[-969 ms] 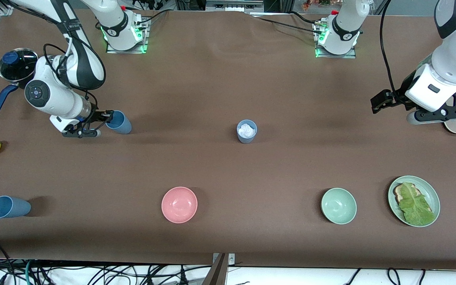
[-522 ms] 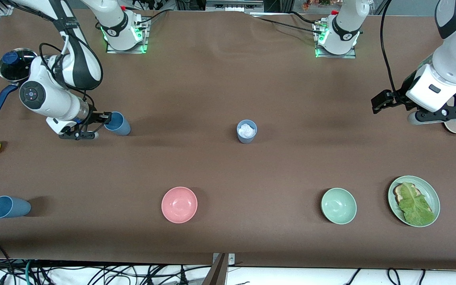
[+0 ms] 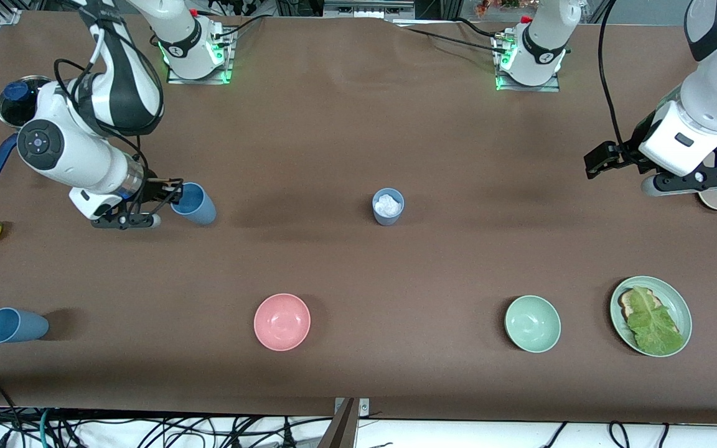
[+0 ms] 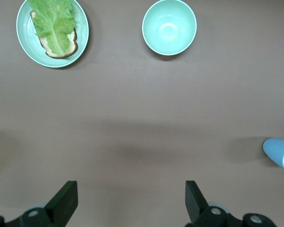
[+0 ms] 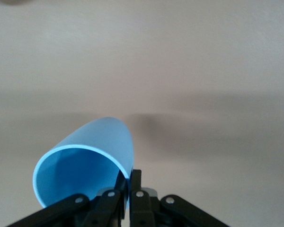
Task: Stack blue cups with both arms
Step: 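Lift the cup with the right gripper and lower it into the placed cup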
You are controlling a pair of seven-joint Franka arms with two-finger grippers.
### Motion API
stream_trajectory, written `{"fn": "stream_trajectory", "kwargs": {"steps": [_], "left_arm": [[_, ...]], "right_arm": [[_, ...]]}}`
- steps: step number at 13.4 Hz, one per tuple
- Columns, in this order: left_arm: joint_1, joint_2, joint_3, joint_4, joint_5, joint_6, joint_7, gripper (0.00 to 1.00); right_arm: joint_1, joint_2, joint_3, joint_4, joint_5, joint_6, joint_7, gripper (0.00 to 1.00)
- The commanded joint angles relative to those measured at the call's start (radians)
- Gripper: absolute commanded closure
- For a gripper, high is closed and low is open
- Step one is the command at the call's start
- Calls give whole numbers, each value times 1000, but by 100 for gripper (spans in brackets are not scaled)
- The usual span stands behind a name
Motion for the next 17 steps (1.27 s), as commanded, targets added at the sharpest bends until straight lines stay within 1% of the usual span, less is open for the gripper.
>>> {"fn": "stream_trajectory", "kwargs": {"steps": [1, 3, 5, 9, 11, 14, 17], "left_arm": [[11, 7, -4, 22, -17, -17, 20, 0], [11, 7, -4, 22, -17, -17, 20, 0], [11, 7, -2, 22, -17, -17, 20, 0], [23, 5, -1, 20, -15, -27, 22, 0], [26, 7, -1, 20, -15, -35, 25, 0], [33, 7, -1, 20, -17, -35, 27, 0], [31, 7, -1, 20, -17, -35, 25, 0]], "right_arm": [[94, 57, 1, 146, 16, -67, 118, 100], [159, 98, 1, 203, 17, -66, 210, 100], [228, 147, 1, 266, 37, -60, 325, 100], [343, 230, 1, 371, 39, -54, 555, 100], [388, 250, 2, 413, 41, -55, 636, 100], [449, 272, 7, 457, 68, -55, 715, 100], [507, 276, 7, 466, 74, -54, 764, 100]]}}
